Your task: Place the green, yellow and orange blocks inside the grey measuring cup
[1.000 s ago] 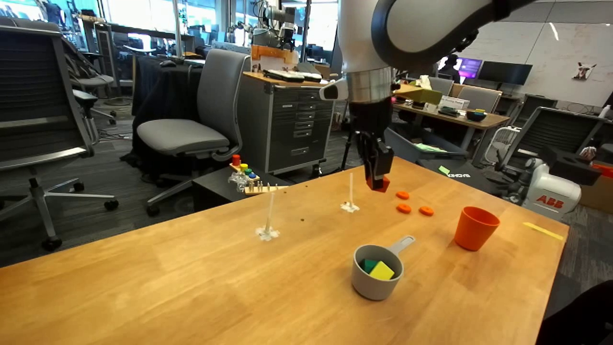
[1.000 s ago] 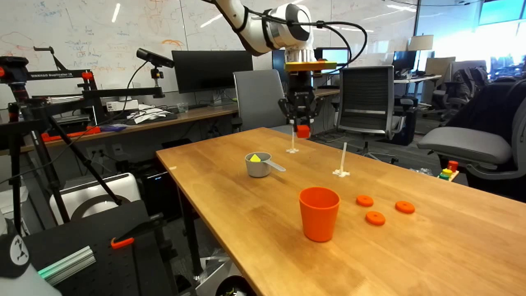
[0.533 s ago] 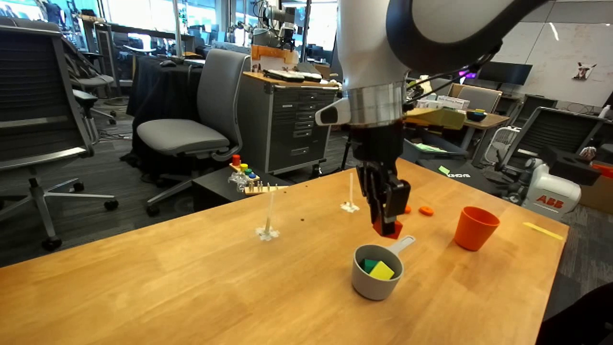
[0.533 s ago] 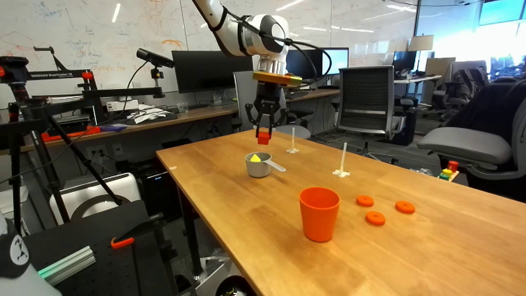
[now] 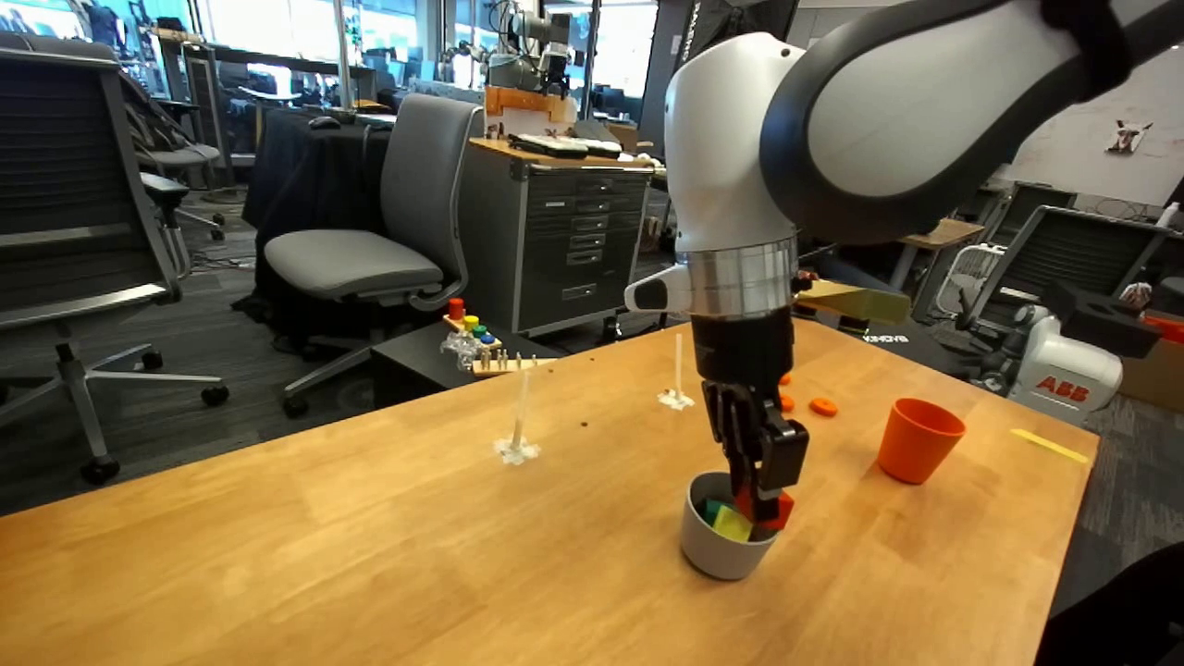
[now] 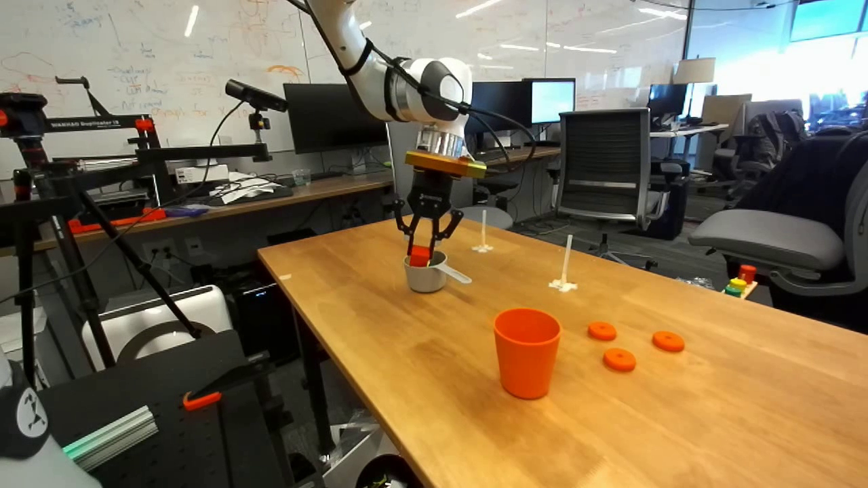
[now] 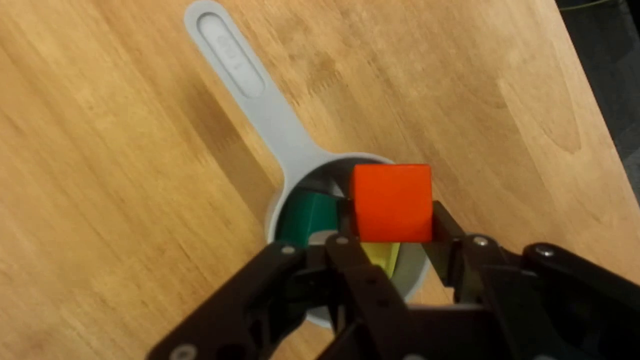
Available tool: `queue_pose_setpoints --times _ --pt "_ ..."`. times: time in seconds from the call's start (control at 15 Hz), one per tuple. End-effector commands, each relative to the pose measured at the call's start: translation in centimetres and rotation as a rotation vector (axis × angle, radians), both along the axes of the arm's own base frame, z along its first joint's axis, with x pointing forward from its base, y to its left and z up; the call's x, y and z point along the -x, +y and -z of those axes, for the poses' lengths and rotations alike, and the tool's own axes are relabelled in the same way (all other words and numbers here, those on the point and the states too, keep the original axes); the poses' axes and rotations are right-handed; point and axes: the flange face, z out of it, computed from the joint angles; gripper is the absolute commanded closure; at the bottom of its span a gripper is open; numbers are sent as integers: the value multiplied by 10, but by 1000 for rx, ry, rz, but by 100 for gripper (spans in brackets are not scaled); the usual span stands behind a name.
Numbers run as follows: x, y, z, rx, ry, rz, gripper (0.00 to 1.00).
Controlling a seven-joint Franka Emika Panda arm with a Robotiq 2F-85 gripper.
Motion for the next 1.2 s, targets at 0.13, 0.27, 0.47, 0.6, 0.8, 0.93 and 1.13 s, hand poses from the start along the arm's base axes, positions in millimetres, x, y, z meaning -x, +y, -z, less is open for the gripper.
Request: queue_pose_setpoints --times 0.13,0.27,0.47,0.6,0.8,0.93,1.13 --pt "-5 -8 -33 17 -65 23 16" --pt "-6 -6 -61 35 -119 26 1" --pt "6 6 -121 62 -217 34 0" --pt "18 17 -161 70 -280 49 0" --pt "47 33 -214 79 -350 57 0" --pt "67 40 -240 80 -383 65 0" --pt "59 46 -244 57 -378 66 0"
